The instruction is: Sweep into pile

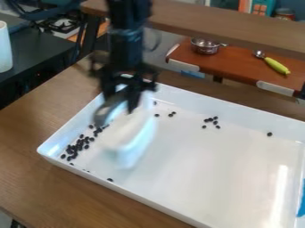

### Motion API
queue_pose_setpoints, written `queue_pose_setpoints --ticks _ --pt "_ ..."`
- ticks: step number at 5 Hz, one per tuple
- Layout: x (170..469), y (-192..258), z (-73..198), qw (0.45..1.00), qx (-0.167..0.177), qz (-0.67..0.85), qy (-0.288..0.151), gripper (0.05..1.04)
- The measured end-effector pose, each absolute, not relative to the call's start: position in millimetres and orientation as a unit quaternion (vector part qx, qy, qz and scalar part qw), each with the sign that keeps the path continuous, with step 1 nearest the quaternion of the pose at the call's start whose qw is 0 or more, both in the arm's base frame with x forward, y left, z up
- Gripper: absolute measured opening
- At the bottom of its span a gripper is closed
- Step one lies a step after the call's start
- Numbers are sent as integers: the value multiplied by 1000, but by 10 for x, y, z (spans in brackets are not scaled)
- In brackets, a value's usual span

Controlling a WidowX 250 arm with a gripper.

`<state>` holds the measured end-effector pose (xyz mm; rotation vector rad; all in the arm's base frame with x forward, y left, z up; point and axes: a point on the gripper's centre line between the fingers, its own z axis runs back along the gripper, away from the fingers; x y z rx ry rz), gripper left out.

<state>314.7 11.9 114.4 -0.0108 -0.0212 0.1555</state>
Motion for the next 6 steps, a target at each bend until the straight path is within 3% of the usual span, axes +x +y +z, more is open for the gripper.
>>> queue_pose_setpoints --ticks 1,2,4,6 --pt "3337 -329 1357 995 -27 95 -33 490" --pt "3556 -810 1319 993 -32 98 -49 490" --pt "3743 -1646 1074 994 -4 85 -62 490" --pt "3914 -1854 992 992 5 98 -73 490"
